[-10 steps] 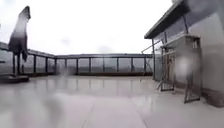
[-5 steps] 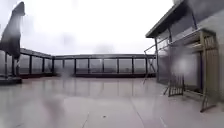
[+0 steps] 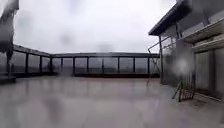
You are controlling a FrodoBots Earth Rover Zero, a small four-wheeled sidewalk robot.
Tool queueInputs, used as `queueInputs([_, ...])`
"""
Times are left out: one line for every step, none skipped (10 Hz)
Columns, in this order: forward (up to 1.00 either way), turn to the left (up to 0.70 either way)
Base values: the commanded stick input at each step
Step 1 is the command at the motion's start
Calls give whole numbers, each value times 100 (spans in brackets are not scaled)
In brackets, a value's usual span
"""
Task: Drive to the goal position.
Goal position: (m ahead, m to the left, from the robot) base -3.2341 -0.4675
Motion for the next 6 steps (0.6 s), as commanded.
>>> queueInputs([70,0])
queueInputs([70,0])
queueInputs([70,0])
queueInputs([70,0])
queueInputs([70,0])
queueInputs([70,0])
